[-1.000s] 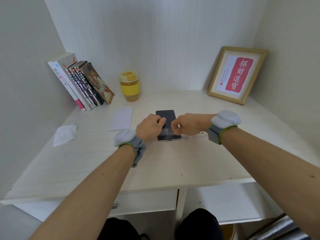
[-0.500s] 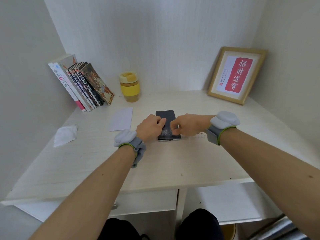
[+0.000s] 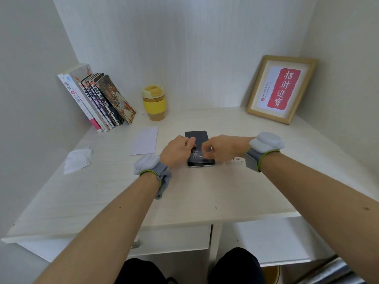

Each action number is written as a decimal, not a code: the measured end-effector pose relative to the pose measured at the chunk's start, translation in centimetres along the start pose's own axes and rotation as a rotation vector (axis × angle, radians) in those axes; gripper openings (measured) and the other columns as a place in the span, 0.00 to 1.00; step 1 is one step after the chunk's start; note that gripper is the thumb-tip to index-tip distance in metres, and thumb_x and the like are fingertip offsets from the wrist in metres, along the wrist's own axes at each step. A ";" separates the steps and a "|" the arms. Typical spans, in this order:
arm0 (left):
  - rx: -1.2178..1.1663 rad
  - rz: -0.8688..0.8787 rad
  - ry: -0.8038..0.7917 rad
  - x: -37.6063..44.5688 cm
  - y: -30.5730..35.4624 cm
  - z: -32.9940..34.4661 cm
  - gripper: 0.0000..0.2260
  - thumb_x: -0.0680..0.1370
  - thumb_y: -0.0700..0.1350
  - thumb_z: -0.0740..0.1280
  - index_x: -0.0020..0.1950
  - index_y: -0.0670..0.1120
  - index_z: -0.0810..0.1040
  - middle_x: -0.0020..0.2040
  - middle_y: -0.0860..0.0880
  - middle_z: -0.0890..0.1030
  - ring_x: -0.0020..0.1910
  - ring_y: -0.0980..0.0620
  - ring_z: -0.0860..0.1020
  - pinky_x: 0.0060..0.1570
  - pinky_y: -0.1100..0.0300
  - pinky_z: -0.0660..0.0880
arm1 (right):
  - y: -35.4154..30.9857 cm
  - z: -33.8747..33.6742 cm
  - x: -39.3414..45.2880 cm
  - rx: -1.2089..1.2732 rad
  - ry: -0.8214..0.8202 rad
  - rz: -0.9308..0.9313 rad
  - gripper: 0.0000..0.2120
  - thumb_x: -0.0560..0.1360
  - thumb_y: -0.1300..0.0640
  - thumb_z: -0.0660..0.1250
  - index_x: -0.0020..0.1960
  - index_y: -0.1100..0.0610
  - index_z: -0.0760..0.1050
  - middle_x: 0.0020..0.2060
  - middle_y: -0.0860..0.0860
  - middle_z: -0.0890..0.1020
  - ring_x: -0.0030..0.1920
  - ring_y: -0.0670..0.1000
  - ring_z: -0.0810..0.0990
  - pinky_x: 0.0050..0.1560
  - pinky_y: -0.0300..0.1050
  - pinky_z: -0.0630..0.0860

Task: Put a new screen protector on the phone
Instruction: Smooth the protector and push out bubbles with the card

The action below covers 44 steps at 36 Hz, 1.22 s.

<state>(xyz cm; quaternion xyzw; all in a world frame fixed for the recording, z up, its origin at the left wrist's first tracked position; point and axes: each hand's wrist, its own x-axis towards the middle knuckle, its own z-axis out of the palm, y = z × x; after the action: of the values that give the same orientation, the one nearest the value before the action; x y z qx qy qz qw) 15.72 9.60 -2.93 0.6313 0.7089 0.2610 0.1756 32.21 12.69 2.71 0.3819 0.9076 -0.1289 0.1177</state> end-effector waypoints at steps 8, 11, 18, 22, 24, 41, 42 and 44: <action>-0.005 0.006 -0.011 0.0 0.0 0.0 0.22 0.83 0.54 0.51 0.52 0.43 0.82 0.52 0.47 0.79 0.49 0.47 0.76 0.49 0.57 0.70 | -0.5 0.3 0.3 0.014 0.018 -0.010 0.06 0.82 0.51 0.58 0.54 0.50 0.72 0.49 0.50 0.75 0.50 0.53 0.74 0.51 0.45 0.70; -0.007 0.007 -0.014 -0.1 -0.2 -0.2 0.23 0.83 0.54 0.51 0.52 0.43 0.82 0.50 0.49 0.80 0.48 0.47 0.77 0.51 0.55 0.71 | -0.6 0.3 0.5 0.005 0.000 -0.017 0.05 0.81 0.50 0.58 0.51 0.49 0.72 0.51 0.51 0.77 0.50 0.55 0.76 0.51 0.46 0.72; -0.006 0.016 -0.032 -0.3 0.1 -0.3 0.22 0.83 0.54 0.51 0.45 0.43 0.79 0.45 0.47 0.77 0.42 0.48 0.74 0.44 0.58 0.68 | -0.9 0.4 0.6 0.005 0.024 -0.023 0.04 0.81 0.50 0.58 0.50 0.48 0.70 0.49 0.51 0.76 0.49 0.55 0.75 0.52 0.47 0.73; -0.029 0.013 -0.028 -0.5 0.3 -0.4 0.21 0.83 0.52 0.52 0.34 0.47 0.71 0.37 0.50 0.72 0.36 0.50 0.70 0.38 0.58 0.64 | -1.2 0.1 0.6 0.004 0.031 -0.043 0.06 0.81 0.51 0.58 0.50 0.50 0.72 0.45 0.51 0.76 0.46 0.53 0.73 0.47 0.45 0.70; -0.035 0.009 -0.029 -0.7 0.4 -0.5 0.22 0.84 0.52 0.51 0.34 0.44 0.71 0.34 0.51 0.71 0.36 0.50 0.69 0.38 0.58 0.62 | -1.3 0.1 0.5 0.011 0.046 -0.043 0.09 0.82 0.52 0.58 0.52 0.55 0.74 0.44 0.51 0.76 0.45 0.53 0.73 0.46 0.44 0.69; -0.059 0.047 -0.059 -1.0 0.5 -0.9 0.23 0.84 0.51 0.50 0.33 0.47 0.70 0.32 0.51 0.70 0.33 0.51 0.68 0.34 0.61 0.64 | -1.1 0.4 1.1 0.025 0.041 -0.071 0.07 0.81 0.49 0.59 0.52 0.49 0.74 0.49 0.52 0.79 0.48 0.54 0.76 0.51 0.47 0.73; -0.061 0.045 -0.058 -1.1 0.5 -0.9 0.23 0.84 0.51 0.50 0.31 0.47 0.67 0.31 0.51 0.69 0.31 0.53 0.66 0.33 0.61 0.63 | -1.1 0.4 1.1 0.026 0.049 -0.071 0.07 0.81 0.49 0.59 0.52 0.50 0.74 0.50 0.52 0.79 0.48 0.54 0.76 0.53 0.48 0.73; -0.063 0.041 -0.058 -1.1 0.6 -0.9 0.23 0.84 0.51 0.50 0.32 0.47 0.68 0.31 0.52 0.69 0.31 0.53 0.66 0.33 0.62 0.63 | -1.1 0.4 1.1 0.027 0.047 -0.069 0.07 0.81 0.49 0.58 0.51 0.50 0.73 0.50 0.52 0.79 0.48 0.54 0.76 0.53 0.48 0.73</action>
<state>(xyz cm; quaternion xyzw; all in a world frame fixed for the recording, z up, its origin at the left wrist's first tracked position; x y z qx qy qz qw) 15.78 8.43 -1.92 0.6470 0.6819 0.2684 0.2105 30.74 12.58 2.12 0.3547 0.9209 -0.1361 0.0867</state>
